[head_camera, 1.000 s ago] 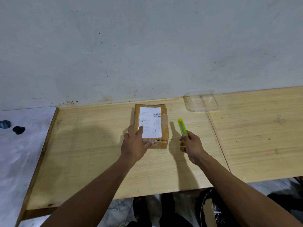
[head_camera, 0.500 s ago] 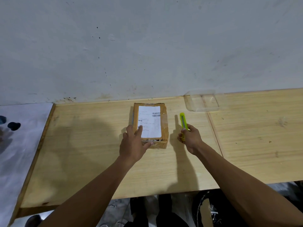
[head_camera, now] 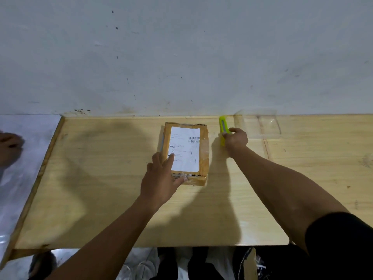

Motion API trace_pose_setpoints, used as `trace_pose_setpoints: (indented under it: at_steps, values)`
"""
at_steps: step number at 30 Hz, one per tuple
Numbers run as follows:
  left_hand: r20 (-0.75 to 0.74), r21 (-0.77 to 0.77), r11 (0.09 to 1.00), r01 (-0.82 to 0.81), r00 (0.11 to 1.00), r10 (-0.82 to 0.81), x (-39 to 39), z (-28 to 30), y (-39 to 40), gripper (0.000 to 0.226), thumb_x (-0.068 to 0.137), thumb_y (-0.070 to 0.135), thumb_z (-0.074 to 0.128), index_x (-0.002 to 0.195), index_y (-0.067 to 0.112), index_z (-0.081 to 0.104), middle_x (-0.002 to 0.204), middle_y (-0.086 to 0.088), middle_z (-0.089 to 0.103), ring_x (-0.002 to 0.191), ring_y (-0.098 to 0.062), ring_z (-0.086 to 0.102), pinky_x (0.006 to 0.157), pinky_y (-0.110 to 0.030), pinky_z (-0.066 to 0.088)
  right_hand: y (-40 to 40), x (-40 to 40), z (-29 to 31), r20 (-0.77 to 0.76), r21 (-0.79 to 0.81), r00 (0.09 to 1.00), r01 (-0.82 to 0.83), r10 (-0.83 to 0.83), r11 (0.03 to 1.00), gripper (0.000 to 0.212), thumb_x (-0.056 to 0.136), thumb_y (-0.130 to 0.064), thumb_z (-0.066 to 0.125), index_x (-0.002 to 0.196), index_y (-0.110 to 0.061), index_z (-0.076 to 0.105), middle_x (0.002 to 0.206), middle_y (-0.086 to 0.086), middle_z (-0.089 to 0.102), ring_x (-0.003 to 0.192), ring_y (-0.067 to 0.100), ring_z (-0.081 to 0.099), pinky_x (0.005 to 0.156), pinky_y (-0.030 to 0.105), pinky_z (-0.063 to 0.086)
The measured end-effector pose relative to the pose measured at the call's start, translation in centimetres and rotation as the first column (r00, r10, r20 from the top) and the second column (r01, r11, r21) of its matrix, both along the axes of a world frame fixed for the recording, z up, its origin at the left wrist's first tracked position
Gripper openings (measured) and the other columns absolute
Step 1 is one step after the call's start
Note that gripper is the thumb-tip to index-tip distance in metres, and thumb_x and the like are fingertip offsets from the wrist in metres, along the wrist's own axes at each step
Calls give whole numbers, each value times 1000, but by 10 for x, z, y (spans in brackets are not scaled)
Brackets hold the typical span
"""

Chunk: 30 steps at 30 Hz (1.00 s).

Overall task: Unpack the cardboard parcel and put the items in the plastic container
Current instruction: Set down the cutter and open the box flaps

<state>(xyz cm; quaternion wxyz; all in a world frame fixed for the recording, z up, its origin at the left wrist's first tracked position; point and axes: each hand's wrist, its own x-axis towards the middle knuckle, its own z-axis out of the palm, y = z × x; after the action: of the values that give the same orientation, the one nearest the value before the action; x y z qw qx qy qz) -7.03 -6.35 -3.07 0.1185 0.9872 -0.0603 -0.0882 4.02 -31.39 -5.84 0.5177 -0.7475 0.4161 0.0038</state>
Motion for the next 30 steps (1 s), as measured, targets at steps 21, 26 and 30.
trace_pose_setpoints:
  at_steps: [21,26,30]
  values:
    - [-38,-118,989,-91,996,87,-1,-1,-3,84,75,64,67,143,29,31,146,-1,21,117,-26,42,85,-37,53,57,-43,32,136,48,942,-316,307,948,18,85,-16,69,98,-9,59,74,1,60,60,15,54,52,25,44]
    - [-46,-199,977,-78,996,70,2,-1,11,87,73,59,73,144,29,33,148,3,24,120,-25,43,88,-39,50,57,-45,41,121,213,945,-324,304,922,17,87,-9,65,92,-13,49,79,7,58,68,24,56,64,39,51]
    - [-117,-208,973,-95,991,72,16,0,38,87,75,48,76,147,33,29,156,2,21,133,-29,34,103,-45,40,63,-78,40,140,244,963,-261,232,934,33,86,-3,63,106,-14,39,92,15,59,67,24,59,55,36,52]
